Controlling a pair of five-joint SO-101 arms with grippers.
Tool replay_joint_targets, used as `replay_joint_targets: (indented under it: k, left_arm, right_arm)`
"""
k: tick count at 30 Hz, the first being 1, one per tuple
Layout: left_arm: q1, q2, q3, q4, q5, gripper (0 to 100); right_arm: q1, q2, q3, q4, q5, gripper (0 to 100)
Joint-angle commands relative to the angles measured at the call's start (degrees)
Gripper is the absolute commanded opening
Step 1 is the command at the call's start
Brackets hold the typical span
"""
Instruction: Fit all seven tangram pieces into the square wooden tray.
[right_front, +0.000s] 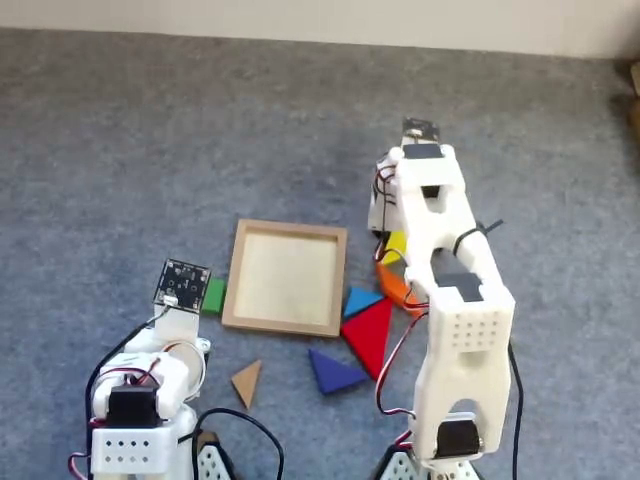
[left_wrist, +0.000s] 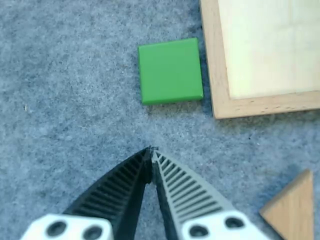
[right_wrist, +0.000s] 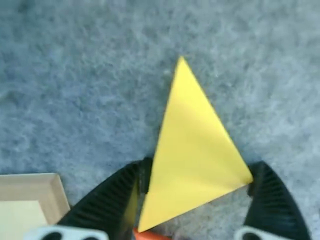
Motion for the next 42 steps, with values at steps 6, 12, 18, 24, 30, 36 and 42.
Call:
replay_joint_targets:
  k: [6, 12, 18, 24, 30, 36, 42]
  left_arm:
    - [-0.7, -2.1, 1.2, 0.3, -0.2, 1]
    - [-0.7, -2.1, 1.2, 0.3, -0.2, 1]
    - [-0.7, -2.1, 1.2, 0.3, -0.2, 1]
    - [-0.7, -2.1, 1.2, 0.3, -0.2, 1]
    - [-0.7, -2.1, 1.2, 0.3, -0.2, 1]
    - [-0.7, -2.1, 1.2, 0.3, -0.2, 1]
    - [-0.7, -2.1, 1.2, 0.3, -0.2, 1]
  right_arm:
    - [1.5, 0.0, -2.1, 1.5, 0.5, 22.1]
    - [2.2, -3.0, -5.7, 5.8, 5.5, 22.1]
    - [2.1, -6.5, -5.5, 6.4, 6.1, 22.1]
    - [1.9, -8.7, -5.5, 7.6, 6.2, 22.0]
    - [-1.0, -12.8, -5.6, 11.6, 6.2, 22.0]
    - [-6.7, -15.8, -5.6, 16.1, 6.2, 22.0]
    - [-12.9, -17.8, -5.5, 17.8, 5.7, 22.0]
